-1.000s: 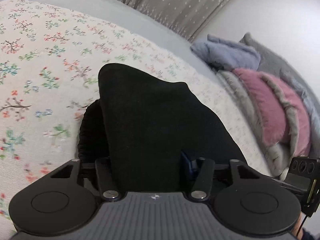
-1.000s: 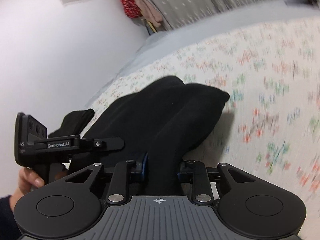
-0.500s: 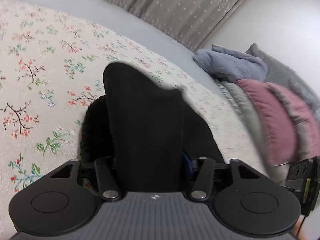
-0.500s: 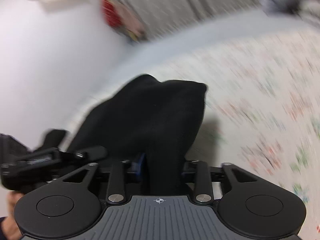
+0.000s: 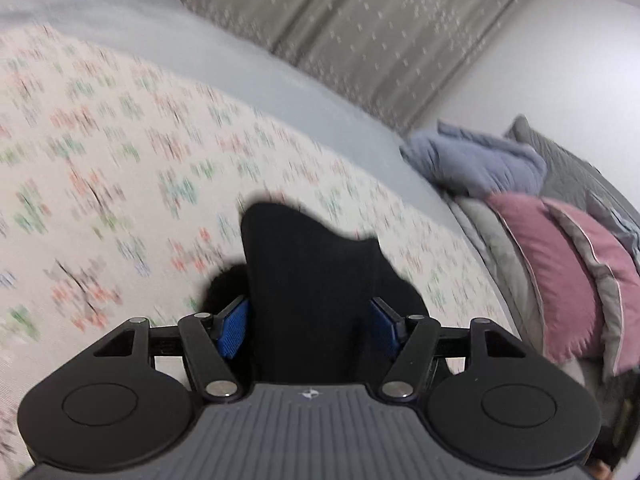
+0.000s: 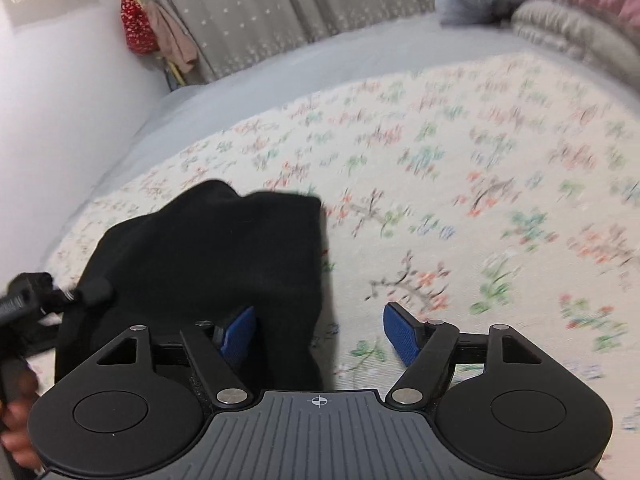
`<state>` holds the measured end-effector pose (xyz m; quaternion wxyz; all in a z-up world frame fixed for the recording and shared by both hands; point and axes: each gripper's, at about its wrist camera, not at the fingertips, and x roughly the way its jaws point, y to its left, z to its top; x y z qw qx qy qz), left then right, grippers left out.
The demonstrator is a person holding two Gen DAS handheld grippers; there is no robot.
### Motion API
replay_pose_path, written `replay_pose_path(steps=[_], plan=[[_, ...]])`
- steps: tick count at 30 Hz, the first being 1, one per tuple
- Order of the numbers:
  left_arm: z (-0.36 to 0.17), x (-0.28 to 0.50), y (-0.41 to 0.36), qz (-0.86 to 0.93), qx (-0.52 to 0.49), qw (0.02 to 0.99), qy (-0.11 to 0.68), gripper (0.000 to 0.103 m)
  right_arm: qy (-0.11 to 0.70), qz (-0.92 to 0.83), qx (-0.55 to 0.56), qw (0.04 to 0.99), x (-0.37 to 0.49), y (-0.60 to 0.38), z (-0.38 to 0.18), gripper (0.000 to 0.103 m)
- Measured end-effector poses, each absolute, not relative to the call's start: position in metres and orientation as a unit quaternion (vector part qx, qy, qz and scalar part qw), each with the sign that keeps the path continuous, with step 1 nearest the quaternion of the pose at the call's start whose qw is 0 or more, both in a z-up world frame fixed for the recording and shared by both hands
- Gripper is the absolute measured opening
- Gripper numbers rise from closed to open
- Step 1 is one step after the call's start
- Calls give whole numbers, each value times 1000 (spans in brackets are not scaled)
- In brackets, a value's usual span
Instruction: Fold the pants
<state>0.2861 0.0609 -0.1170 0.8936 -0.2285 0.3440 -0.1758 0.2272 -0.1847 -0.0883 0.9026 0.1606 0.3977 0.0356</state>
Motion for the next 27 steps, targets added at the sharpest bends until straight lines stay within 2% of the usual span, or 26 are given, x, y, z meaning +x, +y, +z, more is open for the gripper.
replay_pose_path(steps=[2, 4, 5, 6, 10, 13, 16, 22, 23, 26, 27], plan=[[-104, 279, 58, -186, -207, 904, 324, 80, 374, 52, 137, 916, 217, -176, -73, 65], [-93, 268, 47, -206, -181, 912, 304, 80, 358, 74, 123, 922, 209, -167, -63, 49], [-89, 262, 39, -217, -165, 916, 294, 80, 356, 84, 112, 924, 205, -160, -60, 36], [-86, 255, 29, -229, -147, 919, 286, 80, 360, 92, 101, 923, 204, -153, -59, 31], [-97, 242, -1, -247, -74, 917, 305, 78, 403, 96, 56, 908, 200, -133, -79, 30], [-121, 251, -4, -219, -29, 916, 335, 72, 409, 88, 27, 908, 191, -123, -97, 31], [-127, 266, 12, -204, -45, 919, 335, 64, 406, 91, 36, 909, 187, -119, -99, 31], [-114, 268, 45, -207, -122, 903, 357, 65, 420, 97, 43, 901, 178, -124, -95, 31], [-111, 265, 50, -209, -127, 902, 356, 70, 421, 97, 31, 901, 174, -123, -90, 32], [-105, 259, 59, -187, -121, 913, 343, 102, 434, 113, 28, 894, 162, -122, -83, 35], [-106, 260, 60, -183, -114, 916, 339, 103, 442, 122, 25, 888, 161, -121, -86, 35]])
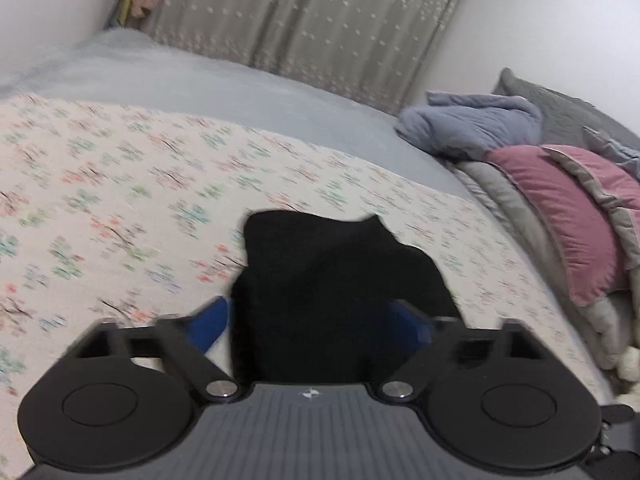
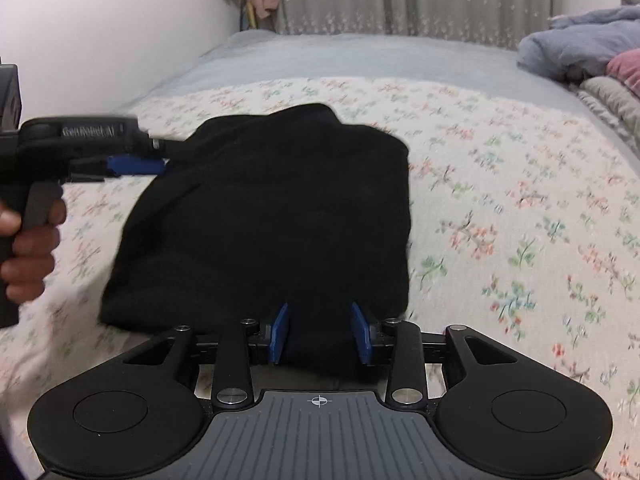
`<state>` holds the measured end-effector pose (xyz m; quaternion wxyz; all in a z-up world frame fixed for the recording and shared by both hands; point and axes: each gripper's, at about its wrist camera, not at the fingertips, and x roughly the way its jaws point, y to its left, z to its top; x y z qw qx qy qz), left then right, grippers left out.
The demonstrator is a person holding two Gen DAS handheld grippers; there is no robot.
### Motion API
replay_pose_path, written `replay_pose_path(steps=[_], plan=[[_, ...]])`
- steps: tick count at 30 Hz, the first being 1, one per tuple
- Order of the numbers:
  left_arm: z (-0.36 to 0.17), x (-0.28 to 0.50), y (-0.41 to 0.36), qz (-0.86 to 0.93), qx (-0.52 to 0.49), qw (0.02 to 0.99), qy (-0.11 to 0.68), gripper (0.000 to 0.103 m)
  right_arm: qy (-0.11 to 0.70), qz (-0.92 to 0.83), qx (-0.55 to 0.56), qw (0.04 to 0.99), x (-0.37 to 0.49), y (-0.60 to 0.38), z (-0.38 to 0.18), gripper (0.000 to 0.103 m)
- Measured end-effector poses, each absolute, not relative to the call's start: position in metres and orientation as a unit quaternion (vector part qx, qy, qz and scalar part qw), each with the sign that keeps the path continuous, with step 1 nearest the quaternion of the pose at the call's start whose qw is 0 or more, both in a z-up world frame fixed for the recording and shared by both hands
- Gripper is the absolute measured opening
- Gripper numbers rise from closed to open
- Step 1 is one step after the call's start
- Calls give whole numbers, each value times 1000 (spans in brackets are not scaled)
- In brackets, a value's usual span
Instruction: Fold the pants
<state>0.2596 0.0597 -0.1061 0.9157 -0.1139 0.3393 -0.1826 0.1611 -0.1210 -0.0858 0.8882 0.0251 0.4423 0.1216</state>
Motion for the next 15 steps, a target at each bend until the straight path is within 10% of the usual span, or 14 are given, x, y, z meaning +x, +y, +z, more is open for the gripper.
replay_pose_path(steps=[4, 10, 15], plan=[[-117, 283, 56, -183, -132, 908, 351, 100, 446, 125, -12, 886, 164, -102, -103, 37], [-111, 301, 35, -200, -69, 921, 327, 30, 437, 129, -9, 890, 159, -95, -104, 37], [-104, 307, 38, -204, -79, 924, 314, 24, 437, 136, 1, 889, 163, -96, -104, 37]])
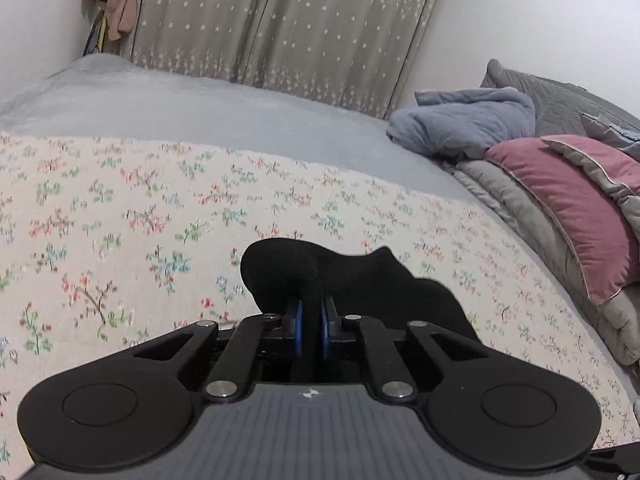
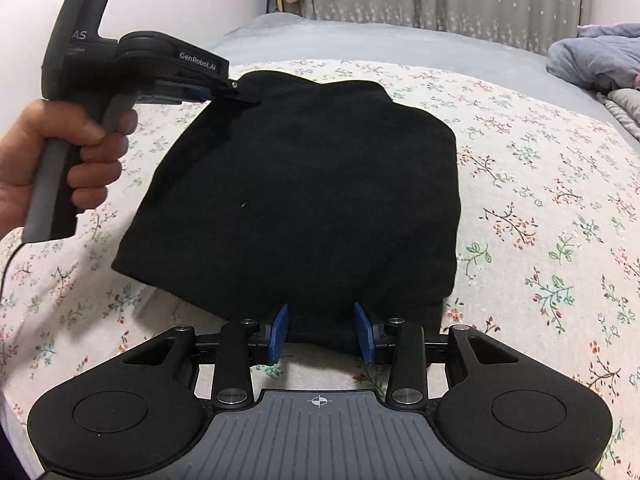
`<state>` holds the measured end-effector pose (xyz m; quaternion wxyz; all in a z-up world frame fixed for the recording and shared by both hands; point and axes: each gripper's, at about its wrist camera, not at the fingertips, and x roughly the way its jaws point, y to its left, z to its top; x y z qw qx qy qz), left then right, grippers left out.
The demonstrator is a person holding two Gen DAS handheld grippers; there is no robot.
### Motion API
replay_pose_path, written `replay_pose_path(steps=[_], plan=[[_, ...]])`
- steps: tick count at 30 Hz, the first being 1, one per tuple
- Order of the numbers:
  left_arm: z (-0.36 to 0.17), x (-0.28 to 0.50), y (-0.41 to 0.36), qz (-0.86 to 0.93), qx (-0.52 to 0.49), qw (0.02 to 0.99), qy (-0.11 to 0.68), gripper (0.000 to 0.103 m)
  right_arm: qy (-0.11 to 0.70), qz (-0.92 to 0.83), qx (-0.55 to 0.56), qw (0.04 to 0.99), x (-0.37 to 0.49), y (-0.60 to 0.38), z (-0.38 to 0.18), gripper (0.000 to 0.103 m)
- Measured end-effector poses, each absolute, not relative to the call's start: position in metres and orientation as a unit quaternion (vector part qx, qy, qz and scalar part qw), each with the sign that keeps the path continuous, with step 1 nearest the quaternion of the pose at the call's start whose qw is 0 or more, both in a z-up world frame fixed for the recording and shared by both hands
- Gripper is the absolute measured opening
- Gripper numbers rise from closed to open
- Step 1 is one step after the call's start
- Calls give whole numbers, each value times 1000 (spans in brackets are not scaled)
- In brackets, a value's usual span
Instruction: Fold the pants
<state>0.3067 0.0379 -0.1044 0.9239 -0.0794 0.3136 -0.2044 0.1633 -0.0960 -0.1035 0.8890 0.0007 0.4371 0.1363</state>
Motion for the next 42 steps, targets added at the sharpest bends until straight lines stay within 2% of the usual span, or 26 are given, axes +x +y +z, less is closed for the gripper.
replay_pose_path(steps=[5, 8, 9, 10, 13, 16, 21, 24, 27, 29, 32, 37, 40, 42], plan=[[-85, 309, 28, -205, -44, 942, 263, 27, 412, 158, 35, 897, 161, -93, -96, 37], [-114, 318, 17, -180, 7, 940, 289, 29, 419, 150, 23, 895, 164, -85, -108, 37], [-129, 319, 14, -170, 27, 936, 308, 37, 422, 147, 16, 894, 165, -82, -112, 37], [-140, 316, 14, -158, 41, 937, 308, 41, 422, 146, 9, 895, 165, -79, -114, 37], [-131, 310, 26, -148, 23, 941, 303, 54, 424, 146, 10, 894, 164, -79, -114, 39], [-98, 297, 41, -147, -27, 946, 287, 54, 416, 154, 19, 896, 161, -80, -106, 39], [-63, 235, 16, -213, -11, 943, 255, 54, 356, 160, 63, 919, 159, -97, -80, 38], [-79, 206, -5, -222, 0, 935, 278, 54, 374, 134, 71, 915, 166, -102, -89, 38], [-120, 206, -16, -166, 35, 928, 331, 54, 414, 123, 73, 899, 174, -103, -115, 37], [-135, 201, -11, -154, 38, 934, 320, 55, 413, 124, 65, 900, 175, -101, -110, 37], [-135, 189, -14, -139, 79, 936, 314, 55, 429, 125, 56, 893, 168, -99, -104, 40], [-131, 178, 7, -124, 42, 930, 343, 56, 428, 126, 30, 895, 158, -93, -102, 42], [-121, 157, 14, -115, 31, 930, 348, 57, 421, 124, 36, 898, 140, -97, -94, 49], [-110, 143, 16, -106, 28, 933, 343, 64, 409, 130, 37, 902, 125, -94, -84, 57]])
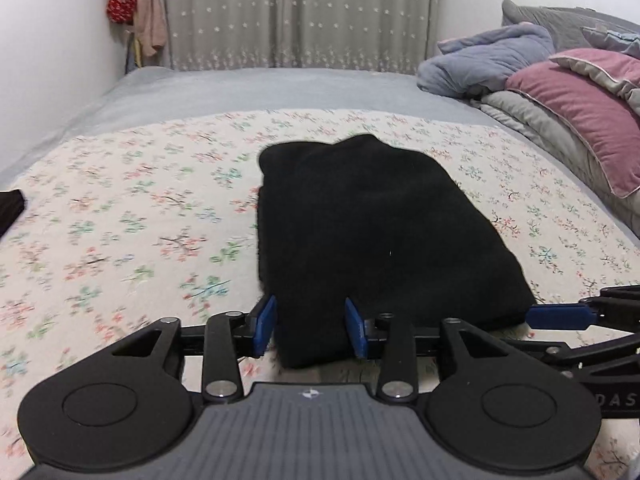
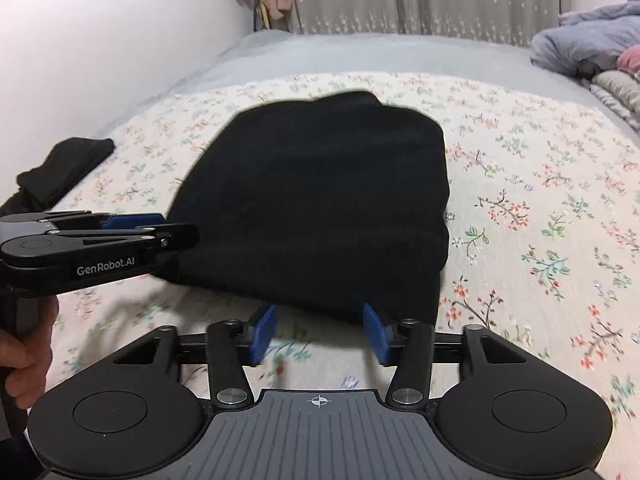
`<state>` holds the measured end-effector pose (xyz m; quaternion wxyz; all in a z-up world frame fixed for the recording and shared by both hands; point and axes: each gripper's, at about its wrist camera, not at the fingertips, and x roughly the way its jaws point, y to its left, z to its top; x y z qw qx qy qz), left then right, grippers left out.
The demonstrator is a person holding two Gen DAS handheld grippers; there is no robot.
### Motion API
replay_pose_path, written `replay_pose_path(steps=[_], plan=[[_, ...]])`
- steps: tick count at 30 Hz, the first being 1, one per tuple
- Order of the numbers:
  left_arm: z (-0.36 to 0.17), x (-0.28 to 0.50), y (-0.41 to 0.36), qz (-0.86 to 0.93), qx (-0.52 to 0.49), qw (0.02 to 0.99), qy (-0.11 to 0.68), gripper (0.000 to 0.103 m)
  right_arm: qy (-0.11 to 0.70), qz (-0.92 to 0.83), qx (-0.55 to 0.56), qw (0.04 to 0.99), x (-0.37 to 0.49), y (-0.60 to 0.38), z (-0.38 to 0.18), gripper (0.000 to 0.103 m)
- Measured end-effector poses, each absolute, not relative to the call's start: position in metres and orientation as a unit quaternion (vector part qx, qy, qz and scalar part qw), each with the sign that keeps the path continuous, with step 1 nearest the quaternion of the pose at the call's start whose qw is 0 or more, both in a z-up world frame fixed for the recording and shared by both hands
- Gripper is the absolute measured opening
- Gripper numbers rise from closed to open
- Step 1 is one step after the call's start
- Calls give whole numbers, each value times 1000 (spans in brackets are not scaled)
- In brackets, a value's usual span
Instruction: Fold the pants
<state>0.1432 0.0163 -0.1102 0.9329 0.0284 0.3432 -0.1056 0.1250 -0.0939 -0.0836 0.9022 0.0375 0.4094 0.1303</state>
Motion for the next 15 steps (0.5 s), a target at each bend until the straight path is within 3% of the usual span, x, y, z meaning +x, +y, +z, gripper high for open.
replay_pose_path(steps=[4, 9, 15], plan=[[-92, 113, 21, -88, 3, 938, 334, 75, 368, 123, 30, 921, 98, -88, -55, 67], [-64, 84, 24, -58, -8, 952, 301, 99, 313, 84, 71, 943, 60, -94, -25, 84], [-50, 56, 25, -70, -6, 960, 272, 103, 284, 42, 74, 955, 20, -92, -5, 95]])
